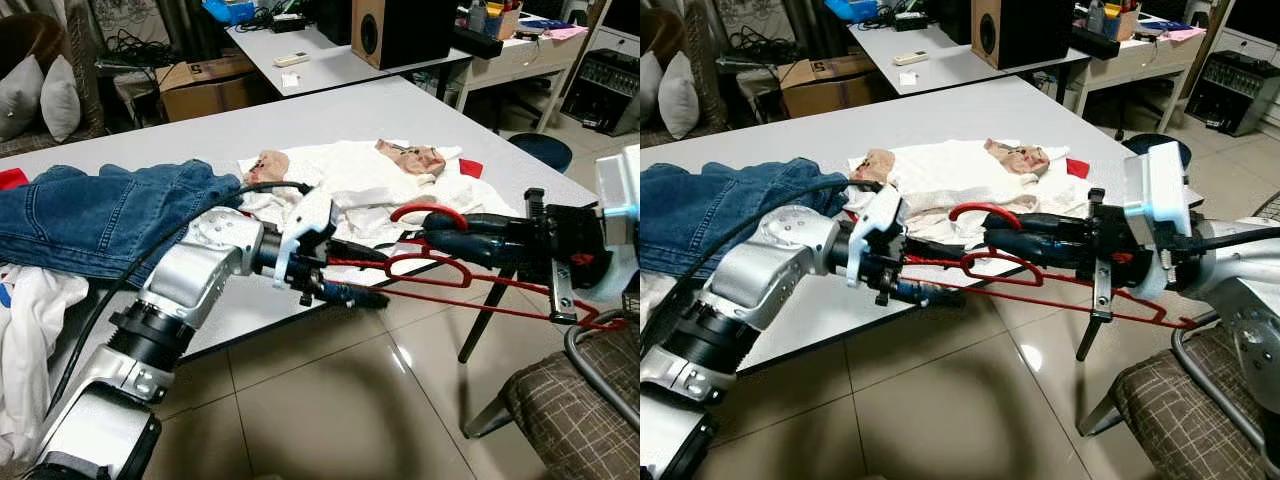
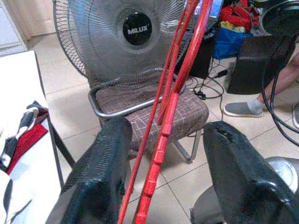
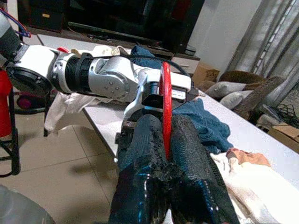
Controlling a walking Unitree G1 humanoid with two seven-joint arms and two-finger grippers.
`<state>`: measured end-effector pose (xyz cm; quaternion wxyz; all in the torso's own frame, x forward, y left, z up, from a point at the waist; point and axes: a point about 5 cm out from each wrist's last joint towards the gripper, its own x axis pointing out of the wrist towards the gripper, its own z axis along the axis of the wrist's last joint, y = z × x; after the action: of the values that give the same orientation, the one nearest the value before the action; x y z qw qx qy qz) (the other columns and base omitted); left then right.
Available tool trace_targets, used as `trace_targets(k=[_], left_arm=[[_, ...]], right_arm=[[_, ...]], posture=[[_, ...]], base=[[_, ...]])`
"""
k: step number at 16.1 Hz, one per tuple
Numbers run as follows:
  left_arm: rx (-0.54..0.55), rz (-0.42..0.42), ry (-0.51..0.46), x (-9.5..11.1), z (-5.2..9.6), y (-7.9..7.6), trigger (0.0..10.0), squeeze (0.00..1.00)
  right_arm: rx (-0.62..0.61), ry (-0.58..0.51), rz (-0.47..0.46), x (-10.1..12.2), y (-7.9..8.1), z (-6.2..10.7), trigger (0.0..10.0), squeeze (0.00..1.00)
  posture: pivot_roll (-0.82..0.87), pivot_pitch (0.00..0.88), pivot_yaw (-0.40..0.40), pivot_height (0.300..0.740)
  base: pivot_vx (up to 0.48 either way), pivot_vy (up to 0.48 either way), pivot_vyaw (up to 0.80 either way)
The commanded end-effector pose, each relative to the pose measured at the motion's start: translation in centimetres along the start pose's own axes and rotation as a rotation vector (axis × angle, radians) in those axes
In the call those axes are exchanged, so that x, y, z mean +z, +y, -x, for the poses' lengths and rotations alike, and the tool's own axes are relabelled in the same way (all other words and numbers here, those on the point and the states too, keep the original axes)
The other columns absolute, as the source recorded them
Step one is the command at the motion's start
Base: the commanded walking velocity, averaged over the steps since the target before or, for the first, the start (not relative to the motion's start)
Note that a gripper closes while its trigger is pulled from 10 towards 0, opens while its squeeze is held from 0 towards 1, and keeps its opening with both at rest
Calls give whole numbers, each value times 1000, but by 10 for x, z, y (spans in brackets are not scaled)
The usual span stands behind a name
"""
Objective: Hang hanger
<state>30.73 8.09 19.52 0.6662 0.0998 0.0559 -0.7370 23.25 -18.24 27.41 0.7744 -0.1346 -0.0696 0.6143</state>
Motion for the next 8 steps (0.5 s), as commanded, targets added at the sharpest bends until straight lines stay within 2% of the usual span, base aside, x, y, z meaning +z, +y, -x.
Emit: trace_targets(k=[1, 8], left_arm=[[14, -21, -6, 7, 7, 4, 0, 0], [29, -29, -7, 11, 10, 9, 0, 0]], right_arm=[[20, 9, 37, 5, -2, -1, 10000, 0], [27, 19, 55, 8, -6, 0, 10000, 0]], posture=[[-65, 0, 102, 740], [-68, 0, 105, 740]], base=[[0, 0, 0], [0, 0, 0]])
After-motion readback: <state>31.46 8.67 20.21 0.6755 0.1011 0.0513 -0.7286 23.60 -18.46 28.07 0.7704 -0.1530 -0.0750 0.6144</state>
